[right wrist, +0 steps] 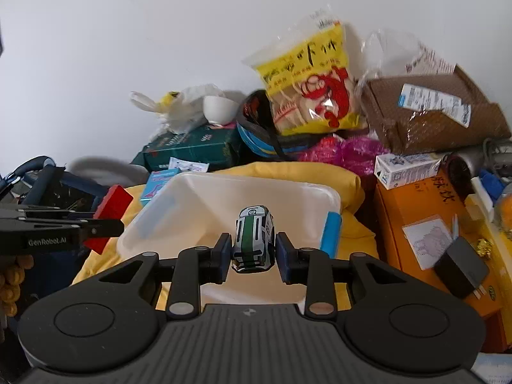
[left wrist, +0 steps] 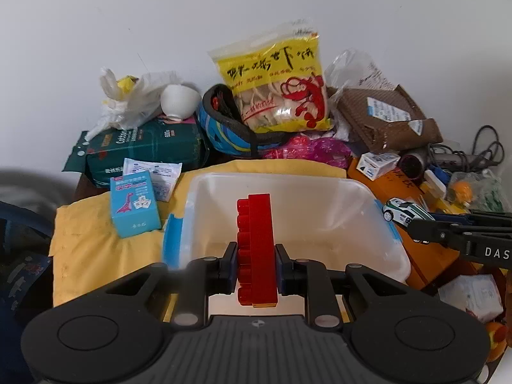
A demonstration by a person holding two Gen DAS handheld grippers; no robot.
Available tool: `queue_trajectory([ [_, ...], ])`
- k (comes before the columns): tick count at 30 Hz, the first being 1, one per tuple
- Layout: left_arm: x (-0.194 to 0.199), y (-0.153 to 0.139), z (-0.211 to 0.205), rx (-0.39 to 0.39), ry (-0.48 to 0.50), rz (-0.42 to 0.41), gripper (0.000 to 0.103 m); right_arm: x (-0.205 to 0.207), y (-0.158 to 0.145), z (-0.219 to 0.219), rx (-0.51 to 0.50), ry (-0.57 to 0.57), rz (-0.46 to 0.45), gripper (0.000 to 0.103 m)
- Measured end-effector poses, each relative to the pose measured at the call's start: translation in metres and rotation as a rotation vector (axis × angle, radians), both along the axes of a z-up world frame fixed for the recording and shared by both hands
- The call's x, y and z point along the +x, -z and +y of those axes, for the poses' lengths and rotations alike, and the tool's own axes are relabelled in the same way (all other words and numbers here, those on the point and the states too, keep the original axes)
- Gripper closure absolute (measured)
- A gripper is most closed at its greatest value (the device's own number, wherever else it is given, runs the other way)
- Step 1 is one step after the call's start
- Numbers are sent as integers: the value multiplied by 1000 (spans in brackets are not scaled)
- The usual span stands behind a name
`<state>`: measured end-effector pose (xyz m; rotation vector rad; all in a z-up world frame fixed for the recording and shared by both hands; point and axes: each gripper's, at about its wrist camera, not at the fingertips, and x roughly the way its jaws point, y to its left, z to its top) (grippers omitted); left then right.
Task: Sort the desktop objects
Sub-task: 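Drop the white-green car into the bin with the right tool while the left drops the red brick, then grasp the green printed tile with the right tool while the left tool grasps a blue brick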
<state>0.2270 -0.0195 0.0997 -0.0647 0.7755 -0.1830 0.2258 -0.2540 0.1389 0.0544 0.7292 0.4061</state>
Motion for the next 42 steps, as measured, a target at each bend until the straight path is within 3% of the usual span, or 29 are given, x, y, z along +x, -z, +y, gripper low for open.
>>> queue_trajectory([
  [9,52,15,-12,11,-6,125,78,45,11,22,-83,-26,107,70],
  [22,66,26,-21,41,22,157,76,60,31,29,-115,-26,179,67],
  [25,65,26,-23,40,8,139,51,61,30,30,-123,-23,161,48],
  [29,59,26,-20,43,-5,116,48,57,26,30,-124,-35,134,48],
  [32,41,19,-12,25,-18,59,48,39,15,29,-109,-68,67,48],
  [37,-32,19,-2,14,1,-41,48,-37,10,19,-76,-158,-65,48],
  [42,-118,63,4,25,-16,-13,48,-112,64,4,-96,-160,-44,47],
])
